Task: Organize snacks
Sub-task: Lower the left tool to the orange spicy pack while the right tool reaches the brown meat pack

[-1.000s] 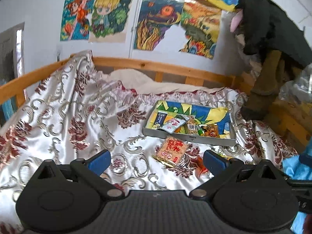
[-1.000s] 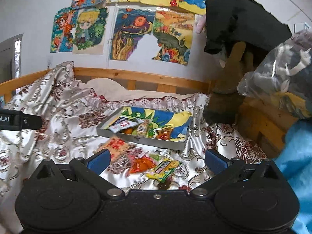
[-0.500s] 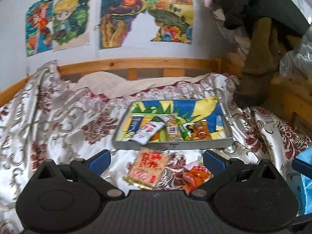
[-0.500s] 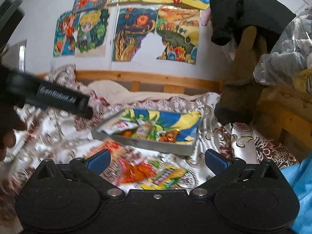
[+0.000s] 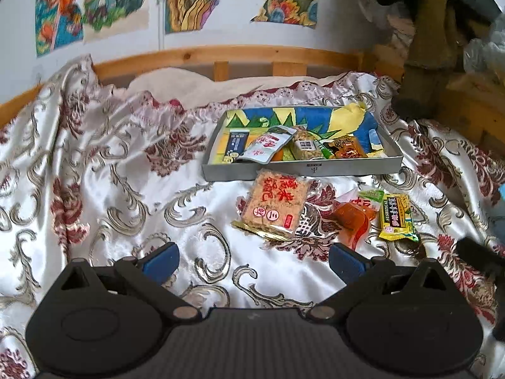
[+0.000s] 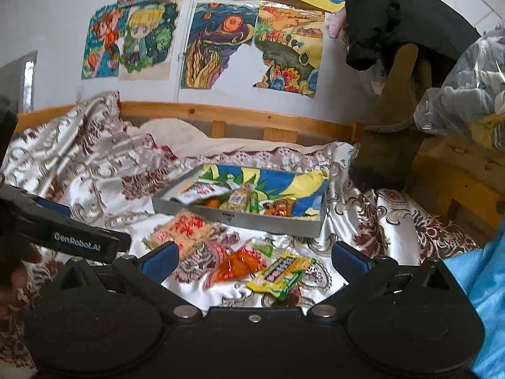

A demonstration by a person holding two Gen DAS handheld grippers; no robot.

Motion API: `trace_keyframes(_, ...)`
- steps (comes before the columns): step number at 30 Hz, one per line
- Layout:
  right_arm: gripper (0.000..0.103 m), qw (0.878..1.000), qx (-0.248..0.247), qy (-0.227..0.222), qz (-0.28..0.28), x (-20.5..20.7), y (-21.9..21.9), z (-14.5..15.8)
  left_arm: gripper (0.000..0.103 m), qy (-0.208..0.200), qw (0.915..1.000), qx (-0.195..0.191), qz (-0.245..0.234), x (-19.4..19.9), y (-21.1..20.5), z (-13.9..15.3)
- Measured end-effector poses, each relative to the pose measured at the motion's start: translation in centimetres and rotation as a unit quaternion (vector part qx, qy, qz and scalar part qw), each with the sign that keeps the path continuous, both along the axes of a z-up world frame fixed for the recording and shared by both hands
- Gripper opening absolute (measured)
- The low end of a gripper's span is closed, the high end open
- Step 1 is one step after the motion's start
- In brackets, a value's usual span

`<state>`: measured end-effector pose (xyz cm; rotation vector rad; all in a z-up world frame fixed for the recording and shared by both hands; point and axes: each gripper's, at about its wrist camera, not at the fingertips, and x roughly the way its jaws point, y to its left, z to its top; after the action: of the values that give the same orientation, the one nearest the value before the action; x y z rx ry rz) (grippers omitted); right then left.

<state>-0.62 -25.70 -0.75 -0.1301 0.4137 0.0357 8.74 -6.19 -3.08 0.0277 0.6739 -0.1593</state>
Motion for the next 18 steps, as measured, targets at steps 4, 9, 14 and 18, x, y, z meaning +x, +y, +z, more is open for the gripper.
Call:
trace_keyframes(4,0.102,0.999,-0.032,0.020,-0.011,0.9,0.9,-1.6,0.103,0.019,0.9993,-0.032,0.001,1.1,0.5,-0.6)
trace_keyframes(9,0.102,0.998,-0.050,0.040,-0.027,2.9,0.7,-3.4,0.103,0.032,0.9972,-0.067,0.007,2.4,0.5,-2.2)
trace_keyframes(14,0.102,0.996,-0.043,0.067,-0.049,4.8,-0.4,-4.5,0.103,0.024,0.9966,-0.076,-0.020,3.7,-1.5,-2.7)
trace_keyframes(18,0.102,0.994,-0.019,0.088,-0.066,5.8,-1.7,-5.0,0.103,0.020,0.9925,-0.093,-0.077,5.1,-3.6,-2.9)
